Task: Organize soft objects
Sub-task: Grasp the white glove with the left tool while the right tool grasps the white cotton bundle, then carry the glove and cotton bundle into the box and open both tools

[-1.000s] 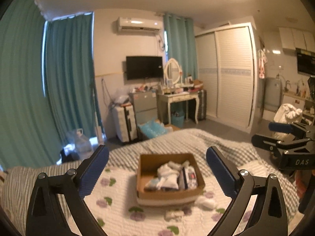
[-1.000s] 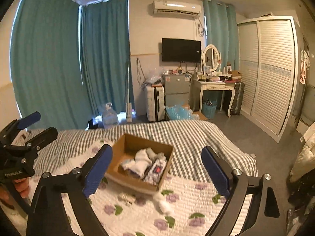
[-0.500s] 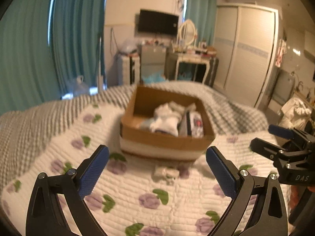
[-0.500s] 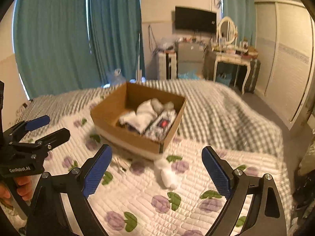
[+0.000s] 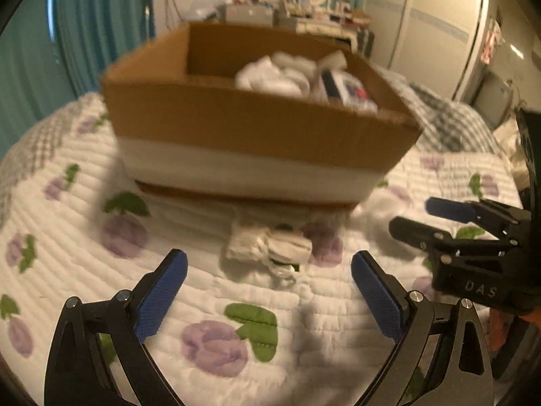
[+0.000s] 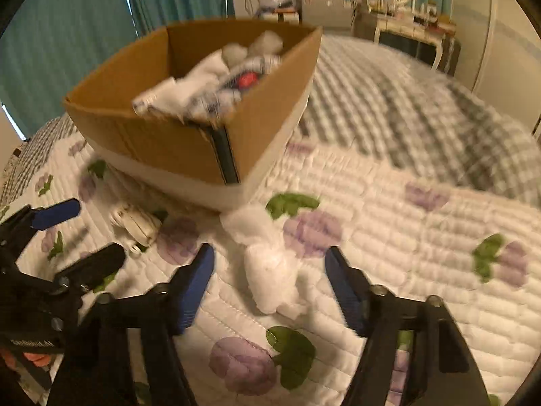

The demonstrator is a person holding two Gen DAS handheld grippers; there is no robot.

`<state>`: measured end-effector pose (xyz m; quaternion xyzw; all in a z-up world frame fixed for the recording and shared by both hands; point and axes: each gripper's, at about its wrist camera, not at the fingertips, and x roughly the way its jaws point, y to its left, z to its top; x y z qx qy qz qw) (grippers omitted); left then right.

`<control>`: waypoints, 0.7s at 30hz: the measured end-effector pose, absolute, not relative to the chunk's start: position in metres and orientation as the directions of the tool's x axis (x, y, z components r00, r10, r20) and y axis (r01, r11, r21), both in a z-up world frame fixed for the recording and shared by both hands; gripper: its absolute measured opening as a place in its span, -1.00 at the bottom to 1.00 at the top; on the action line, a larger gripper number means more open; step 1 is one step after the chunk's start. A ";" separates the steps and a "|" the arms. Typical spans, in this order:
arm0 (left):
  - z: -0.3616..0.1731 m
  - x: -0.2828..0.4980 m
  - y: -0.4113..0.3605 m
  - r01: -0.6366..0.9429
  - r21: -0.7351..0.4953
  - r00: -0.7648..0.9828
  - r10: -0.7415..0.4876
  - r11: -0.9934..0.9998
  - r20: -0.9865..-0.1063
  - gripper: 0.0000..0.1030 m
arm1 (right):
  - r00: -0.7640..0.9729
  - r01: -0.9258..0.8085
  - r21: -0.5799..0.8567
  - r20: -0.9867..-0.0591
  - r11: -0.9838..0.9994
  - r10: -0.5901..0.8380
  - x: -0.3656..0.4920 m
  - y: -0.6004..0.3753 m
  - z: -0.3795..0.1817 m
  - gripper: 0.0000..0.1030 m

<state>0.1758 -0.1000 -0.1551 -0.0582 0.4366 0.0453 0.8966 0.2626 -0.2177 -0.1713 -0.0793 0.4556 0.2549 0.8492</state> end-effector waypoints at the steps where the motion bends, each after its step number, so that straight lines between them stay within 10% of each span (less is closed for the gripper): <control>1: -0.160 0.178 -0.100 -0.127 -0.068 0.607 0.023 0.990 -0.794 0.89 | 0.443 -0.502 0.102 -0.822 0.859 0.357 0.265 -0.217 -0.176 0.07; 5: -0.176 0.188 -0.100 -0.115 -0.064 0.573 0.013 0.991 -0.820 0.53 | 0.415 -0.505 0.099 -0.844 0.858 0.341 0.269 -0.212 -0.190 -0.42; 8: -0.182 0.193 -0.101 -0.121 -0.033 0.567 0.042 0.992 -0.823 0.51 | 0.429 -0.497 0.094 -0.838 0.862 0.338 0.268 -0.212 -0.192 -0.44; 10: -0.182 0.192 -0.102 -0.112 -0.025 0.578 0.045 0.993 -0.815 0.13 | 0.435 -0.497 0.095 -0.833 0.862 0.342 0.268 -0.211 -0.193 -0.46; 21: -0.153 0.159 -0.095 -0.041 -0.070 0.610 -0.030 0.997 -0.792 0.06 | 0.495 -0.472 0.089 -0.797 0.877 0.347 0.244 -0.223 -0.168 -0.48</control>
